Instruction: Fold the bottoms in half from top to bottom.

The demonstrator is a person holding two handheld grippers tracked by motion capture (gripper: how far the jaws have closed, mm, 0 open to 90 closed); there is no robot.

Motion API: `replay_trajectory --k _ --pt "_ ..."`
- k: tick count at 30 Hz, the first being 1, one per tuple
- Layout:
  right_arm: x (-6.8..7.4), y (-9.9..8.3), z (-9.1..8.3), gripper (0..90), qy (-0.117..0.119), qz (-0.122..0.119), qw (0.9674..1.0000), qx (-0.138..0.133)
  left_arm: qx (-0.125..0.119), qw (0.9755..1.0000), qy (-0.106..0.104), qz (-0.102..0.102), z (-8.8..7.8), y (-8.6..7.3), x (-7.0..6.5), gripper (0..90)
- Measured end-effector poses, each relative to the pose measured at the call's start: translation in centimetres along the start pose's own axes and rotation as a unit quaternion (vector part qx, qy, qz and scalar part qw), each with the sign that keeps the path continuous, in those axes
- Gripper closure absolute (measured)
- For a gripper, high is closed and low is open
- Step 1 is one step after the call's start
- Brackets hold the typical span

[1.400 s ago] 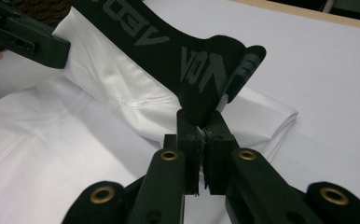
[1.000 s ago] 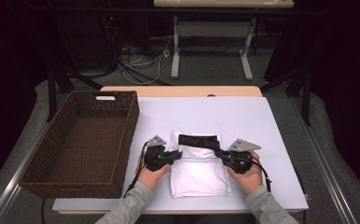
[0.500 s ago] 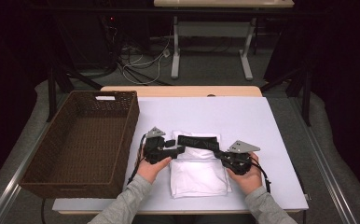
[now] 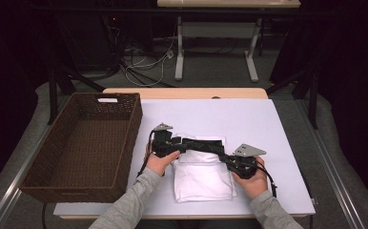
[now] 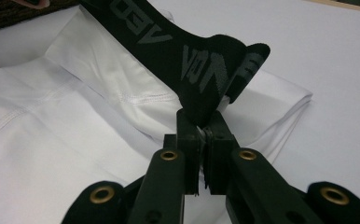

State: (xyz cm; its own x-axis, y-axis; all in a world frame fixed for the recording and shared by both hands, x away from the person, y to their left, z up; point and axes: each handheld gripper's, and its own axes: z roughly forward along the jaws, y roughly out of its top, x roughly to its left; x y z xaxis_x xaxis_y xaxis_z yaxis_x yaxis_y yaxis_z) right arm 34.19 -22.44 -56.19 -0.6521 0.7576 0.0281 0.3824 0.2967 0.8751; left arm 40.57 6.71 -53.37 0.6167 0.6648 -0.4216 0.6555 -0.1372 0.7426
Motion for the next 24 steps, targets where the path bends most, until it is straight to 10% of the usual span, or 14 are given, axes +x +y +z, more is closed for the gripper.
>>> replay_trajectory --k 12,24 --pt "-0.1 -0.1 0.1 84.5 -0.001 -0.002 1.0000 -0.006 0.019 0.9992 -0.025 0.024 0.0 -0.1 -0.9 74.8" --pt "-0.2 -0.1 -1.7 56.0 -0.005 0.035 0.9994 0.002 0.002 0.9951 -0.041 0.090 -1.7 -1.9 -3.3 80.0"
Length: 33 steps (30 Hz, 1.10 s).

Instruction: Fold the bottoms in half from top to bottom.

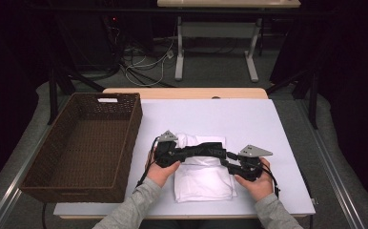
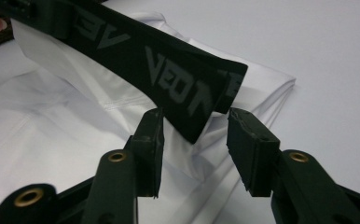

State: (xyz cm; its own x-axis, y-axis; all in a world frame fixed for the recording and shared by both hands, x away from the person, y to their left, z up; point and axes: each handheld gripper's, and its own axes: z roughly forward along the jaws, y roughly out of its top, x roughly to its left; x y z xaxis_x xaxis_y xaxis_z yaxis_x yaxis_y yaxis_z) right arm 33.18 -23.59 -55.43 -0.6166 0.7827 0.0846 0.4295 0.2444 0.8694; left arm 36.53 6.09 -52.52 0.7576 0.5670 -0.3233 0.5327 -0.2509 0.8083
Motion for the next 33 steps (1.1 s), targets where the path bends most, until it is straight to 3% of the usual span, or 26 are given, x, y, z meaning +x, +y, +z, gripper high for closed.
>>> replay_trajectory --k 6,13,22,27,33 --pt "0.0 0.1 -1.6 54.5 0.007 0.034 0.9993 -0.011 -0.002 0.9996 -0.006 0.028 -0.6 -1.1 -1.1 80.0" --pt "-0.1 0.5 -2.1 55.0 0.008 0.040 0.9989 -0.022 0.005 0.9987 -0.010 0.051 -1.0 -2.5 -2.1 75.4" --pt "0.3 0.7 -2.3 55.7 0.013 0.043 0.9986 -0.027 0.016 0.9994 -0.010 0.030 -1.8 -4.0 -3.2 57.1" --pt "1.0 0.6 -2.8 55.7 0.017 0.037 0.9988 -0.026 0.010 0.9997 -0.003 0.024 -2.6 -4.6 -3.7 48.9" --pt "1.7 0.2 -3.1 55.9 0.020 0.035 0.9989 -0.022 0.028 0.9993 0.006 0.024 -2.7 -5.2 -3.7 47.4"
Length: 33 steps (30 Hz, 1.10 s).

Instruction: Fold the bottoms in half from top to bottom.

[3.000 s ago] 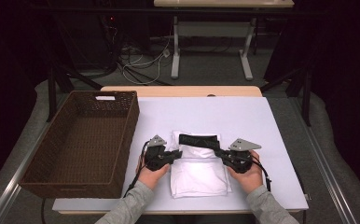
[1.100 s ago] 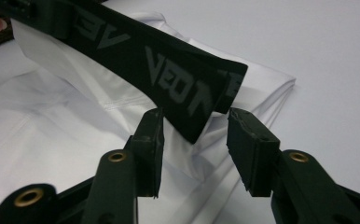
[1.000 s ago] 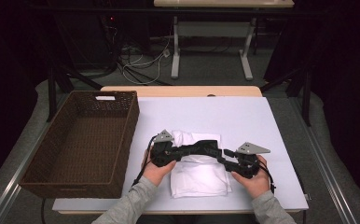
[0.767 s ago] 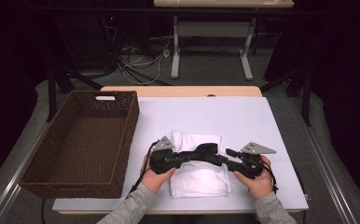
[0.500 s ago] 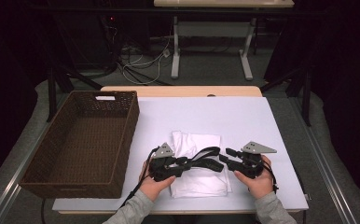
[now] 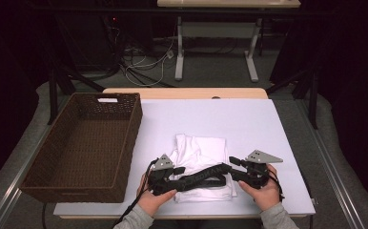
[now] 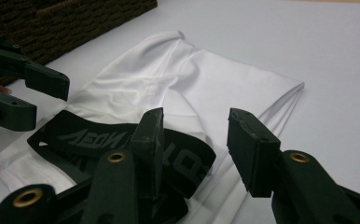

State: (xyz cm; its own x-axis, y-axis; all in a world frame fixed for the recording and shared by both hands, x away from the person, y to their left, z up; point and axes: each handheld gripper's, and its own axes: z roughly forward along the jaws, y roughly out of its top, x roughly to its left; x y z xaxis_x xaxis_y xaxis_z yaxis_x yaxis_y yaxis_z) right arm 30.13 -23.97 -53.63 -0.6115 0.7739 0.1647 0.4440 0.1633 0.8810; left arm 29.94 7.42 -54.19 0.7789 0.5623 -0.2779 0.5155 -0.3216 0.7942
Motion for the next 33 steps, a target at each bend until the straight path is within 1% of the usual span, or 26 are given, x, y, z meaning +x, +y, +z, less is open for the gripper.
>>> replay_trajectory --k 1,2,4,5,7,8,9,10,11,12,14,15,16,18,20,21,22,23,25,28,30,32,33 --pt "0.1 -0.1 0.1 55.9 0.001 -0.002 1.0000 0.006 -0.003 1.0000 0.003 -0.006 0.1 -0.1 0.0 47.4" --pt "0.1 -0.2 0.2 55.9 -0.001 -0.005 0.9999 0.009 0.002 1.0000 0.006 -0.005 0.1 -0.2 0.0 47.4" --pt "0.3 -0.4 0.6 55.4 0.000 -0.008 0.9997 0.025 0.004 0.9999 0.007 -0.007 0.1 -0.4 0.1 47.4" --pt "0.3 -0.5 0.8 55.0 0.001 -0.010 0.9995 0.028 0.004 0.9999 0.010 -0.003 0.0 -0.4 0.2 47.3" --pt "0.4 -0.8 1.0 54.4 0.000 -0.005 0.9994 0.033 0.004 0.9998 0.007 -0.017 0.0 -0.6 0.2 46.7" --pt "0.3 -1.0 1.2 54.3 0.004 0.007 0.9993 0.038 0.003 0.9997 0.008 -0.021 0.0 -0.7 0.2 46.2" --pt "0.3 -1.0 1.3 54.6 0.006 0.016 0.9990 0.041 0.005 0.9998 0.008 -0.019 0.0 -0.9 0.3 46.1" --pt "0.1 -1.1 1.5 56.7 0.010 0.023 0.9987 0.046 0.007 0.9996 0.009 -0.026 0.0 -1.0 0.3 46.1" --pt "0.1 -1.2 1.6 58.3 0.015 0.029 0.9982 0.049 0.012 0.9995 0.011 -0.027 0.0 -1.1 0.3 46.2" --pt "0.1 -1.3 1.7 60.2 0.017 0.037 0.9973 0.061 0.011 0.9996 0.013 -0.024 0.0 -1.2 0.3 46.1" --pt "0.1 -1.4 1.8 62.8 0.018 0.039 0.9967 0.068 0.012 0.9994 0.013 -0.029 0.0 -1.4 0.4 46.1" --pt "0.2 -1.4 1.9 63.0 0.019 0.048 0.9959 0.074 0.014 0.9993 0.013 -0.031 0.0 -1.5 0.4 46.2" --pt "0.2 -1.5 2.0 63.0 0.021 0.054 0.9954 0.075 0.013 0.9993 0.015 -0.031 -0.1 -1.6 0.4 46.1" --pt "0.1 -1.7 2.1 62.0 0.020 0.061 0.9948 0.079 0.015 0.9991 0.015 -0.036 -0.2 -1.8 0.4 46.2" --pt "-0.1 -1.8 2.3 60.7 0.023 0.070 0.9938 0.083 0.018 0.9991 0.016 -0.035 -0.2 -1.9 0.5 46.2" --pt "-0.1 -1.9 2.4 60.7 0.019 0.070 0.9937 0.086 0.018 0.9989 0.016 -0.040 -0.2 -2.0 0.5 46.2" --pt "0.0 -1.9 2.5 61.1 0.016 0.073 0.9932 0.089 0.020 0.9990 0.016 -0.036 -0.1 -2.1 0.5 46.3" --pt "0.0 -1.9 2.6 62.8 0.014 0.068 0.9933 0.093 0.022 0.9989 0.016 -0.037 -0.1 -2.1 0.5 46.8" --pt "0.1 -1.9 2.6 70.6 0.011 0.064 0.9932 0.096 0.026 0.9991 0.019 -0.027 0.0 -2.2 0.4 47.7" --pt "0.0 -1.7 2.5 81.1 0.021 0.067 0.9924 0.101 0.027 0.9991 0.021 -0.026 0.1 -2.2 0.4 48.5" --pt "0.1 -1.5 2.4 84.7 0.026 0.071 0.9918 0.104 0.028 0.9989 0.022 -0.028 0.1 -2.3 0.5 49.2" --pt "0.3 -1.3 2.2 87.1 0.032 0.073 0.9914 0.104 0.029 0.9990 0.024 -0.025 0.1 -2.3 0.5 50.5" --pt "0.3 -1.2 2.0 87.7 0.032 0.073 0.9913 0.105 0.031 0.9990 0.025 -0.023 0.1 -2.3 0.5 51.1"
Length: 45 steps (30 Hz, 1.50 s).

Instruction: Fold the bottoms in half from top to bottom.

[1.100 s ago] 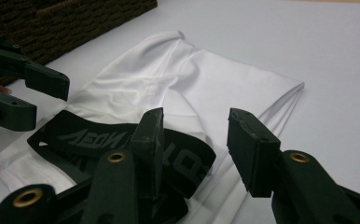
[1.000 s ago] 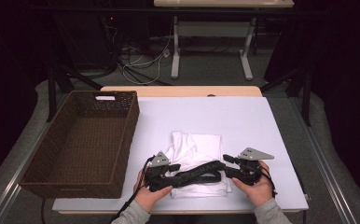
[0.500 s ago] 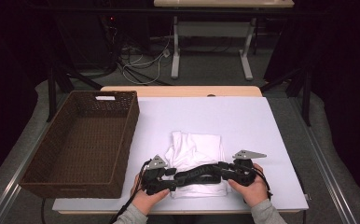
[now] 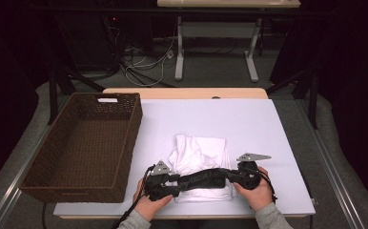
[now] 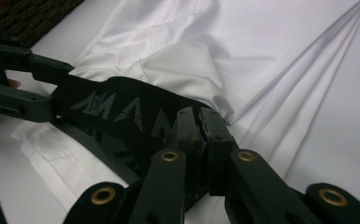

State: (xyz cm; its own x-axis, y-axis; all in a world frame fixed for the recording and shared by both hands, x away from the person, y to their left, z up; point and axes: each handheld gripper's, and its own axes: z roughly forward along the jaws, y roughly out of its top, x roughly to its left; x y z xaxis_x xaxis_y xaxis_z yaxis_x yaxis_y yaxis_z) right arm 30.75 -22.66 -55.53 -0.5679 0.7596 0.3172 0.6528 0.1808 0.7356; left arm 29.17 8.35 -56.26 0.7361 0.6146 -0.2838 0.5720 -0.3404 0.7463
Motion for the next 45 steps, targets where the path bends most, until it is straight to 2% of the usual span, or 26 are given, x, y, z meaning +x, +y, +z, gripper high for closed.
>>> replay_trajectory --k 6,9,13,15,17,19,22,29,31,32,33,37,40,41,43,45 --pt "0.4 0.2 -1.5 88.6 0.020 0.027 0.9994 0.007 0.010 1.0000 0.001 0.001 0.0 -0.1 0.2 54.1" --pt "0.3 -0.2 -1.9 88.7 0.019 0.037 0.9990 0.018 0.011 0.9999 0.002 0.000 0.0 -0.1 0.2 56.3" --pt "0.1 -0.6 -1.7 88.7 0.018 0.045 0.9984 0.030 0.016 0.9998 0.005 0.013 0.1 -0.2 0.2 58.1" --pt "0.1 -0.7 -1.7 88.7 0.015 0.045 0.9983 0.034 0.015 0.9998 0.006 0.010 0.1 -0.2 0.1 58.8" --pt "0.1 -0.7 -1.5 87.8 0.017 0.058 0.9974 0.038 0.017 0.9997 0.007 0.014 0.0 -0.2 0.2 61.0" --pt "0.0 -0.8 -1.4 85.6 0.023 0.068 0.9966 0.040 0.016 0.9998 0.005 0.009 0.1 -0.3 0.3 62.1" --pt "0.0 -0.9 -1.2 81.5 0.021 0.077 0.9960 0.040 0.017 0.9998 0.005 0.010 0.0 -0.2 0.3 63.3" --pt "0.0 -1.2 -1.2 73.2 0.000 0.082 0.9958 0.041 0.018 0.9996 0.012 0.015 0.1 -0.3 0.0 66.0" --pt "0.1 -1.3 -1.0 69.1 -0.007 0.078 0.9962 0.039 0.018 0.9996 0.014 0.015 0.1 -0.3 -0.1 67.1" --pt "0.1 -1.4 -0.9 68.0 -0.009 0.078 0.9962 0.039 0.020 0.9994 0.016 0.024 0.0 -0.2 0.0 67.9" --pt "0.1 -1.4 -0.9 66.9 -0.009 0.078 0.9962 0.038 0.017 0.9996 0.011 0.017 0.0 -0.2 -0.1 69.0" --pt "0.6 -1.3 -0.6 66.5 -0.016 0.067 0.9970 0.037 0.018 0.9995 0.009 0.023 0.0 -0.2 -0.2 73.8" --pt "1.2 -1.4 -0.4 69.7 -0.027 0.030 0.9985 0.037 0.016 0.9997 0.006 0.015 -0.1 -0.2 -0.4 75.8" --pt "1.4 -1.5 -0.3 70.8 -0.030 0.024 0.9986 0.036 0.017 0.9995 0.009 0.025 -0.1 -0.2 -0.3 76.2" --pt "1.6 -1.6 -0.1 75.9 -0.028 0.018 0.9989 0.032 0.015 0.9994 0.009 0.029 -0.1 -0.1 -0.3 77.5" --pt "1.7 -1.7 0.0 81.7 -0.017 0.023 0.9992 0.028 0.017 0.9993 0.010 0.031 0.0 -0.1 -0.3 78.1"
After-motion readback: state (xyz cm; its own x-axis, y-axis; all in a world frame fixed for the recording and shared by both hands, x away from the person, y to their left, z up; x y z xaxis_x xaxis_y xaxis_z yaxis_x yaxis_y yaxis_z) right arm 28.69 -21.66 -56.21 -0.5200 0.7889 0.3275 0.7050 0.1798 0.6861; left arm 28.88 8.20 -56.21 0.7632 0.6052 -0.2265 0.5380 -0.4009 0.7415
